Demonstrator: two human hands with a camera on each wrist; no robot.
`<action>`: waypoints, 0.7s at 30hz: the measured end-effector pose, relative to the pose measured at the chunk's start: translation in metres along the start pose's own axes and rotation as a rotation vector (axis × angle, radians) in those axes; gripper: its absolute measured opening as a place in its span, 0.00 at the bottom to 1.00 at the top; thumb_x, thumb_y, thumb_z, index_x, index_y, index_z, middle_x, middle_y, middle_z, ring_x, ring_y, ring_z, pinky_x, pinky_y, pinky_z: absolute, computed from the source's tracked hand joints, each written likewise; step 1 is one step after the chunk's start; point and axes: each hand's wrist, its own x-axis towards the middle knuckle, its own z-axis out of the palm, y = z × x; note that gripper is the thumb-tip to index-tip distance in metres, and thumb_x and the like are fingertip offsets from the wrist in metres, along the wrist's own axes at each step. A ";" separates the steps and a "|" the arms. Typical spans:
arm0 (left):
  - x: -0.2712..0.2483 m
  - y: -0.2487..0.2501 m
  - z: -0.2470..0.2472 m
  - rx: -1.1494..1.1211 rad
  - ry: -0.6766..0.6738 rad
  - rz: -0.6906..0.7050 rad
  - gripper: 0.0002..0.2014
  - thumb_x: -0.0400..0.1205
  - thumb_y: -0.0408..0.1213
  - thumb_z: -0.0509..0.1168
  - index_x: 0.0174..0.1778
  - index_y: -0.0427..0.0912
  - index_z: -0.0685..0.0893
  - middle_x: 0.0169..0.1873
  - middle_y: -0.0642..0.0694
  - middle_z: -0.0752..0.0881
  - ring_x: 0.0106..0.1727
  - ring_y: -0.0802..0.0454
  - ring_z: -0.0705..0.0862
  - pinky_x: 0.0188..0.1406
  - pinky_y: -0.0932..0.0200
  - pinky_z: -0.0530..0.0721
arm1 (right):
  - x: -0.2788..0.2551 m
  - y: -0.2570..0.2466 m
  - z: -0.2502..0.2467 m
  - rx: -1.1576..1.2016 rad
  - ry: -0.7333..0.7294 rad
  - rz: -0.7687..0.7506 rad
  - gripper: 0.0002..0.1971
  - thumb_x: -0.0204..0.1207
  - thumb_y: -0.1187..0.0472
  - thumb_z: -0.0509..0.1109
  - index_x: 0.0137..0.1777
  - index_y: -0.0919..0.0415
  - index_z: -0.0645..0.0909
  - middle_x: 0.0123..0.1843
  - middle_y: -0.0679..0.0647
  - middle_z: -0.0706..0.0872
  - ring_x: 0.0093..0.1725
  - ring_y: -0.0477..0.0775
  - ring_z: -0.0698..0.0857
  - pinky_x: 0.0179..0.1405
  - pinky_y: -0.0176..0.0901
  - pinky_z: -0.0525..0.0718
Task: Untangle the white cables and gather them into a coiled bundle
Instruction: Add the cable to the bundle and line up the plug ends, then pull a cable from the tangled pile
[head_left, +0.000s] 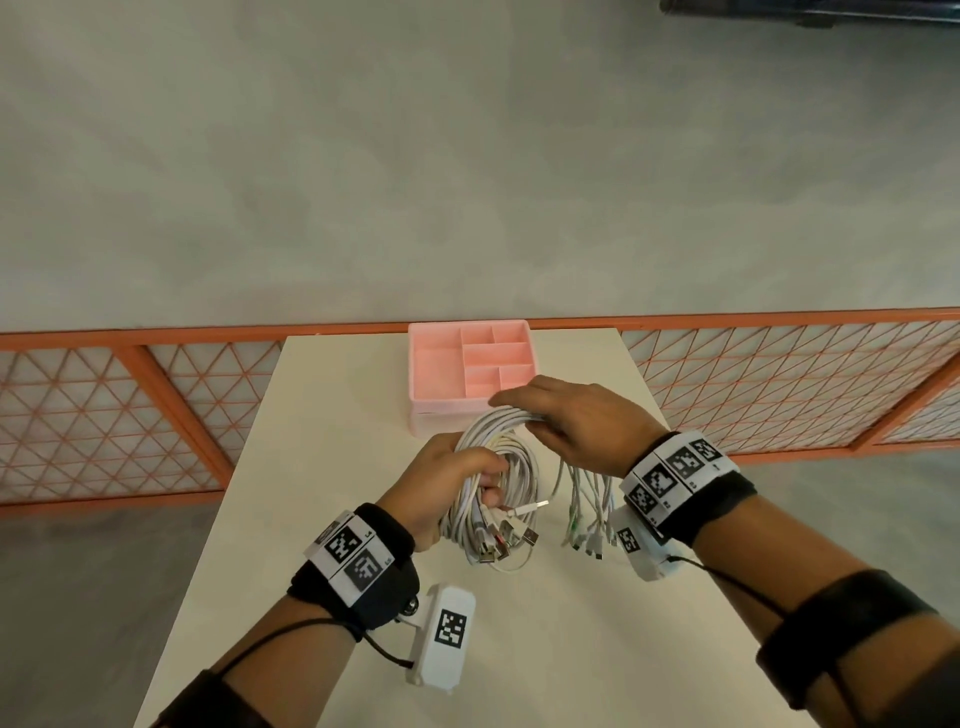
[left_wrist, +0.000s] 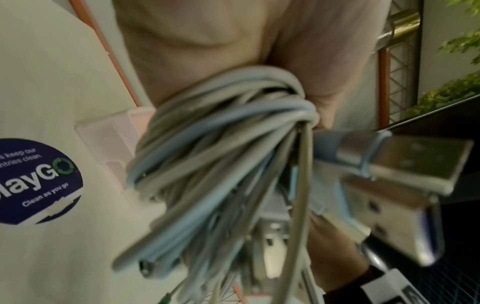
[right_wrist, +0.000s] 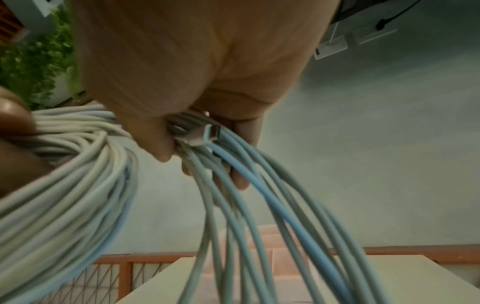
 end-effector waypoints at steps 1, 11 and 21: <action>0.000 0.000 0.001 -0.004 -0.006 -0.001 0.10 0.73 0.30 0.67 0.27 0.44 0.79 0.25 0.45 0.70 0.24 0.48 0.73 0.31 0.57 0.71 | 0.001 0.002 0.001 -0.024 0.013 -0.007 0.19 0.84 0.55 0.58 0.74 0.43 0.71 0.62 0.47 0.82 0.49 0.55 0.85 0.44 0.52 0.85; 0.000 0.003 0.003 -0.047 -0.025 -0.016 0.08 0.73 0.30 0.66 0.29 0.43 0.79 0.26 0.44 0.68 0.25 0.48 0.72 0.30 0.58 0.70 | 0.001 -0.004 0.011 0.205 -0.001 0.075 0.07 0.86 0.58 0.61 0.58 0.60 0.74 0.43 0.53 0.85 0.39 0.57 0.82 0.38 0.50 0.79; -0.003 0.013 0.007 -0.077 -0.067 0.031 0.04 0.75 0.29 0.65 0.40 0.36 0.75 0.25 0.46 0.68 0.24 0.50 0.72 0.30 0.59 0.70 | -0.001 -0.006 0.027 0.297 0.205 0.204 0.07 0.82 0.57 0.67 0.54 0.59 0.75 0.41 0.52 0.87 0.38 0.57 0.85 0.36 0.48 0.82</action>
